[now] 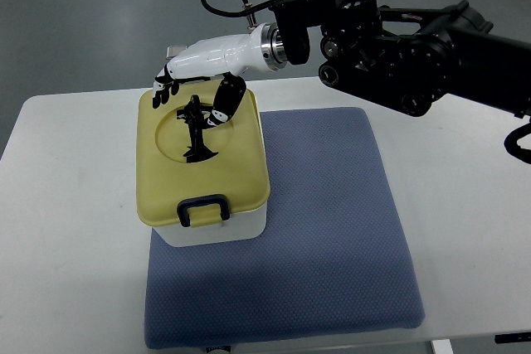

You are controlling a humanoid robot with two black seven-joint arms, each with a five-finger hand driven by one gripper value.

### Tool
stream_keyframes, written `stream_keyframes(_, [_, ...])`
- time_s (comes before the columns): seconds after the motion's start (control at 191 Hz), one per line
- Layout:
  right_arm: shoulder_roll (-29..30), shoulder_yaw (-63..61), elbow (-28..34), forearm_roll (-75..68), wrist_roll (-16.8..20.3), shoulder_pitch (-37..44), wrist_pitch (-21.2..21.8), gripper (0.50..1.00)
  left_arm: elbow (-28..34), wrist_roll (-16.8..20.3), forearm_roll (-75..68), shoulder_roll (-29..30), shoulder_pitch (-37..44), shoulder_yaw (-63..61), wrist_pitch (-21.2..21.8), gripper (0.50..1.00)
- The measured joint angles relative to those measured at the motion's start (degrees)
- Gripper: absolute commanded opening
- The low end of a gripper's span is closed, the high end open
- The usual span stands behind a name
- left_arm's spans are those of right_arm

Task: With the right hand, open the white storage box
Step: 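Lower the right hand and close its fingers around the black lid handle, then lift the yellow lid off the white box with the right hand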

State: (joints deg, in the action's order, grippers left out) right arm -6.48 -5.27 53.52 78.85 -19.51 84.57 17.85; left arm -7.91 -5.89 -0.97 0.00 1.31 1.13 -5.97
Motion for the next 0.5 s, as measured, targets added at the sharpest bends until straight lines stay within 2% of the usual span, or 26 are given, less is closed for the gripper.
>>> stream_keyframes(0.089, [0.0, 0.0, 0.0, 0.4, 0.0, -0.3, -0.3, 0.615, 0.0, 0.0, 0.0, 0.0, 0.0, 0.0, 0.0, 1.0])
stream_keyframes(0.251, [0.0, 0.0, 0.0, 0.6, -0.1, -0.7, -0.6, 0.57, 0.0, 0.0, 0.0, 0.0, 0.0, 0.0, 0.0, 1.0])
stream_keyframes(0.314, [0.0, 0.0, 0.0, 0.6, -0.1, -0.8, -0.9, 0.533, 0.0, 0.0, 0.0, 0.0, 0.1, 0.0, 0.0, 1.0])
stream_keyframes(0.341, [0.0, 0.0, 0.0, 0.6, -0.1, -0.9, -1.0, 0.5, 0.0, 0.0, 0.0, 0.0, 0.1, 0.0, 0.0, 1.0])
stream_keyframes(0.498, [-0.1, 0.0, -0.1, 0.6, -0.1, -0.9, -1.5, 0.5, 0.0, 0.0, 0.0, 0.0, 0.1, 0.0, 0.0, 1.0])
